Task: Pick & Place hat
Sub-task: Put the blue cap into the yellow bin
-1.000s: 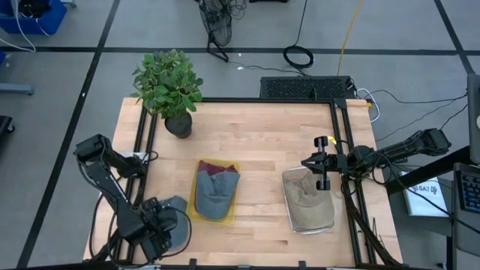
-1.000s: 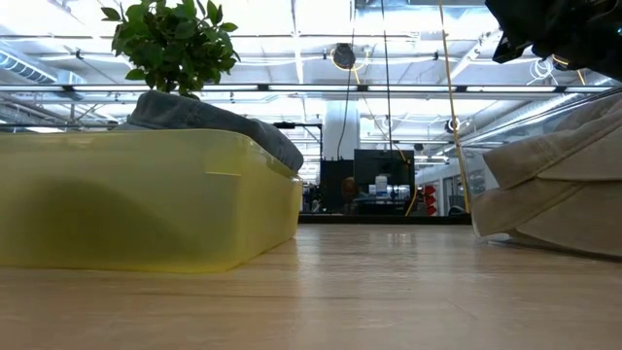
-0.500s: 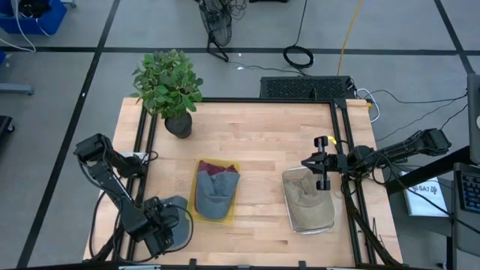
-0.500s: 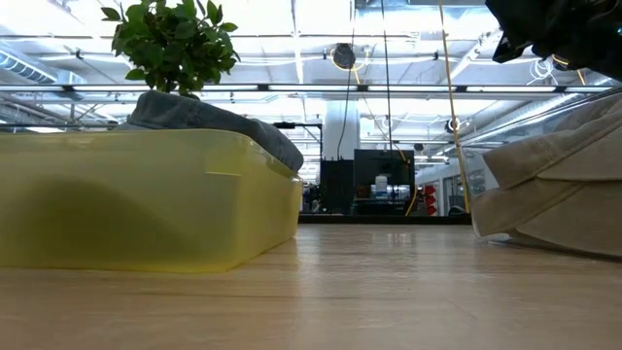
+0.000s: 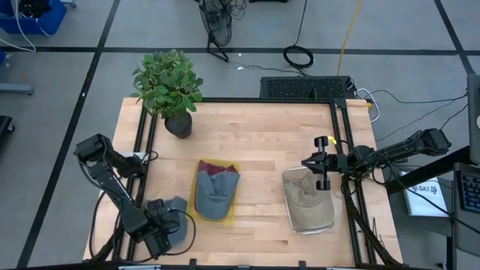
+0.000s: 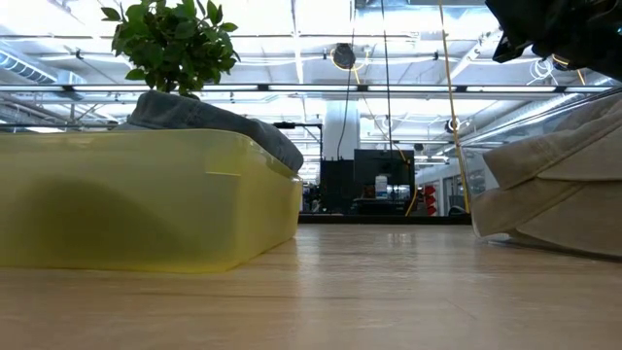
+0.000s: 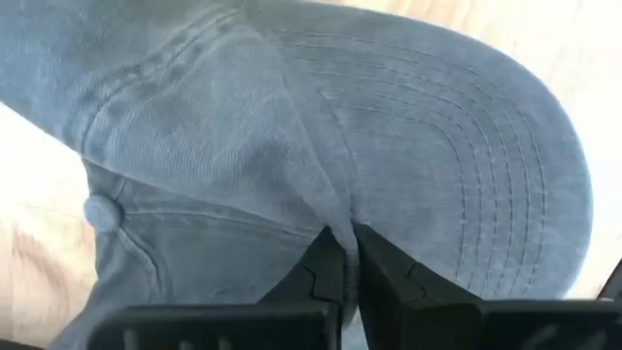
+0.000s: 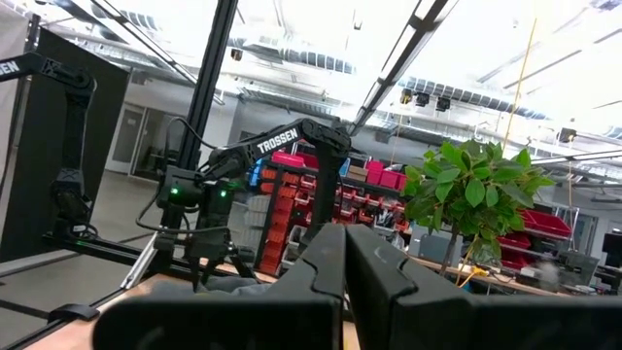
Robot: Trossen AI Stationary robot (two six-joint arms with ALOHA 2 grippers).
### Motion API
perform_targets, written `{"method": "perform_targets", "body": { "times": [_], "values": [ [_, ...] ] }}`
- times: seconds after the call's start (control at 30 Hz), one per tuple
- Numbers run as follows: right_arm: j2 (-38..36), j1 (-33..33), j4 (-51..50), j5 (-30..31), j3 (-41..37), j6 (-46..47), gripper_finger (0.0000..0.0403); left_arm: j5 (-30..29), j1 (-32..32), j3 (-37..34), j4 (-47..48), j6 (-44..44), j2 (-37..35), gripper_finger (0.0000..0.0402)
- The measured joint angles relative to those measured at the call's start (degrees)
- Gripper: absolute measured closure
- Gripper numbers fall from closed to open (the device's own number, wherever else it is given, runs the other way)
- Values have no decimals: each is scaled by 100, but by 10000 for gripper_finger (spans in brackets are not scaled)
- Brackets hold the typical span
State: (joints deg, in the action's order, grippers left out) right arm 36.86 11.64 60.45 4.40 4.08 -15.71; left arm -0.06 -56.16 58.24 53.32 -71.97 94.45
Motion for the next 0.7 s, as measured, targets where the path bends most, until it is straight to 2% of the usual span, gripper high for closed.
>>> {"method": "perform_targets", "body": {
  "times": [0.13,0.27,0.5,0.7],
  "values": [
    [2,0,0,0,0,1,403,66,0,155,116,35,9,381],
    [2,-1,0,0,0,0,403,119,0,596,744,92,13,392],
    [0,-2,0,0,0,0,403,-258,-4,1695,2084,31,13,394],
    [2,-1,-2,0,0,-1,403,-979,-11,2515,2733,396,11,393]
  ]
}}
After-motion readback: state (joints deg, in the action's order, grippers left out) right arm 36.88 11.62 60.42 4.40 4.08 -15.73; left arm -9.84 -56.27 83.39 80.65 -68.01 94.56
